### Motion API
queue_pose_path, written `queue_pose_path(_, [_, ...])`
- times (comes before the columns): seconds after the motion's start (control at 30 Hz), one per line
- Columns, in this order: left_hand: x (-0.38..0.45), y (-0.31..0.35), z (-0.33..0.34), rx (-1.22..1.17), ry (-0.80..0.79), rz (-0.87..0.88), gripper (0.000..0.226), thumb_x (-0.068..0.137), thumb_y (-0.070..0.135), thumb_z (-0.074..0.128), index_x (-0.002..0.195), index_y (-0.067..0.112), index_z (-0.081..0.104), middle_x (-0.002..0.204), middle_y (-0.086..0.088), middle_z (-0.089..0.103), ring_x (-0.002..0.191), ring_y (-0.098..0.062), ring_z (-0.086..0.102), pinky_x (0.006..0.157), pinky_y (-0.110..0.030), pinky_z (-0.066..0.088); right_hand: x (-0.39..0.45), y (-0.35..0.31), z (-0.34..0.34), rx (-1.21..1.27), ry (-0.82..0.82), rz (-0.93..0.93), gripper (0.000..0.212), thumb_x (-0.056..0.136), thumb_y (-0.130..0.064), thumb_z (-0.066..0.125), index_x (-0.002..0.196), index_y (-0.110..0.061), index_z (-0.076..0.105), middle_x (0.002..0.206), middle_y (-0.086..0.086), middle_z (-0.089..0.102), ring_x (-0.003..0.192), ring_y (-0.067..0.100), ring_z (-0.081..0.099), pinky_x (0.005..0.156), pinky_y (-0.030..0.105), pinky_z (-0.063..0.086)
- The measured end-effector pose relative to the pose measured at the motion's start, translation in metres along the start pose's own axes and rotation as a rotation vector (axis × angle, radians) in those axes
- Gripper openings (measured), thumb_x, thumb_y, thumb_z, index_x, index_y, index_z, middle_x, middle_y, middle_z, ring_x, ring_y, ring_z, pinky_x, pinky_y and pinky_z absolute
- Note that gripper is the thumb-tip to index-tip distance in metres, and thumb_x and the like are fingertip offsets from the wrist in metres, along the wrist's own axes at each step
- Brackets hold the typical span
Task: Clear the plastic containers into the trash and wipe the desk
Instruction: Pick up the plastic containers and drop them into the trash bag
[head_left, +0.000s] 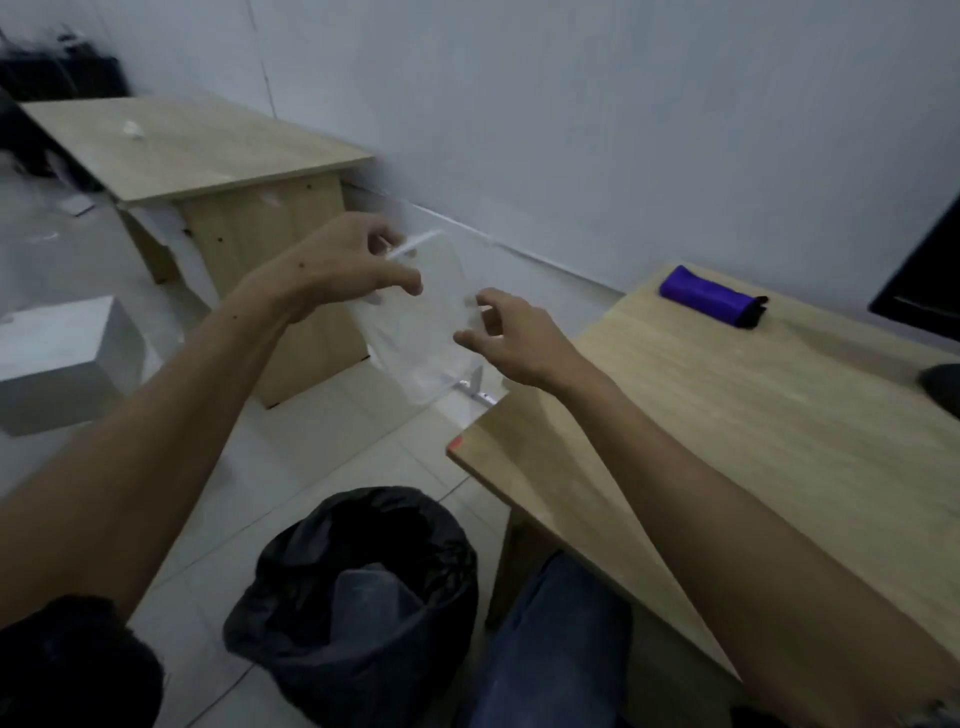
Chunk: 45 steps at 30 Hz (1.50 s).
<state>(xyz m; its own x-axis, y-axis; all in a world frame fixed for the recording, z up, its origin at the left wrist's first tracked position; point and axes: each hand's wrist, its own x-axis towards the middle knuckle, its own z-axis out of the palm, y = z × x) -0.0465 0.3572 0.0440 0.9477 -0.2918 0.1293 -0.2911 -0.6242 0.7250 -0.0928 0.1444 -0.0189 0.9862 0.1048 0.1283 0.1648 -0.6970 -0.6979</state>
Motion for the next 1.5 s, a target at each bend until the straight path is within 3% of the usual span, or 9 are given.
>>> queue_pose_path(0.1, [-0.003,-0.048,0.007,0.045,-0.018,-0.122,0.039,0.079,0.022,0.084,0.113,0.013,0.069,0.106,-0.013,0.067,0.081,-0.015,0.059,0.060,-0.024,0.047,0.011,-0.014,0.042,-0.068,-0.055,0.028,0.058,0.096,-0.031,0.068,0.147,-0.012,0.046,0.133,0.011,0.063,0.115,0.028,0.062,0.096,0.038,0.052])
queue_pose_path(0.23, [-0.013,-0.106,0.028,0.010,-0.110,-0.289,0.032,0.081,0.020,0.082,0.109,0.011,0.069,0.104,-0.012,0.069,0.083,-0.017,0.060,0.064,-0.030,0.047,0.019,-0.033,0.096,-0.110,-0.065,0.026,0.050,0.101,-0.023,0.058,0.145,-0.006,0.041,0.139,0.020,0.056,0.124,0.035,0.055,0.092,0.037,0.045])
queue_pose_path(0.4, [-0.037,-0.181,0.064,0.002,-0.177,-0.466,0.043,0.075,0.022,0.090,0.110,0.011,0.067,0.099,-0.009,0.066,0.087,-0.023,0.063,0.086,-0.045,0.056,0.007,-0.014,0.171,-0.013,-0.144,0.167,0.045,0.101,-0.009,0.050,0.144,-0.001,0.040,0.144,0.025,0.050,0.132,0.039,0.048,0.103,0.041,0.042])
queue_pose_path(0.53, [-0.059,-0.239,0.108,0.082,-0.236,-0.485,0.057,0.069,0.023,0.095,0.119,0.015,0.071,0.097,-0.003,0.068,0.090,-0.022,0.064,0.078,-0.031,0.050,-0.015,0.033,0.222,-0.031,-0.264,0.316,0.040,0.101,-0.008,0.047,0.141,0.000,0.041,0.142,0.026,0.049,0.127,0.041,0.051,0.101,0.043,0.044])
queue_pose_path(0.73, [-0.080,-0.314,0.182,0.308,-0.490,-0.358,0.069,0.080,0.031,0.086,0.143,0.028,0.060,0.133,-0.002,0.068,0.118,-0.022,0.062,0.084,-0.022,0.041,-0.033,0.117,0.267,-0.190,-0.488,0.455,0.033,0.101,-0.015,0.052,0.134,-0.012,0.054,0.146,0.018,0.039,0.132,0.037,0.042,0.104,0.042,0.045])
queue_pose_path(0.9, [-0.092,-0.365,0.236,0.396,-0.697,-0.378,0.072,0.087,0.027,0.080,0.151,0.030,0.049,0.145,-0.006,0.060,0.132,-0.025,0.056,0.106,-0.033,0.046,-0.042,0.160,0.299,-0.374,-0.713,0.460,0.040,0.099,-0.018,0.057,0.140,-0.020,0.056,0.153,0.012,0.031,0.143,0.034,0.024,0.113,0.050,0.039])
queue_pose_path(1.1, [-0.118,-0.392,0.267,0.456,-0.585,-0.329,0.076,0.082,0.034,0.083,0.150,0.035,0.048,0.133,-0.002,0.055,0.124,-0.026,0.055,0.092,-0.041,0.053,-0.052,0.195,0.311,-0.463,-0.783,0.463,0.044,0.098,-0.022,0.061,0.142,-0.022,0.054,0.161,0.008,0.018,0.148,0.033,0.018,0.117,0.049,0.033])
queue_pose_path(1.3, [-0.123,-0.409,0.295,0.516,-0.567,-0.379,0.087,0.080,0.044,0.084,0.151,0.031,0.037,0.131,-0.005,0.047,0.120,-0.031,0.050,0.085,-0.045,0.054,-0.051,0.204,0.314,-0.472,-0.755,0.520,0.042,0.098,-0.020,0.062,0.138,-0.012,0.053,0.164,0.008,0.012,0.144,0.034,0.029,0.115,0.050,0.038])
queue_pose_path(1.5, [-0.120,-0.415,0.315,0.632,-0.573,-0.399,0.081,0.083,0.043,0.080,0.149,0.027,0.036,0.138,-0.009,0.045,0.127,-0.034,0.047,0.090,-0.047,0.047,-0.051,0.211,0.315,-0.481,-0.757,0.503,0.047,0.097,-0.020,0.063,0.143,-0.014,0.051,0.165,0.006,0.008,0.141,0.034,0.035,0.107,0.046,0.045])
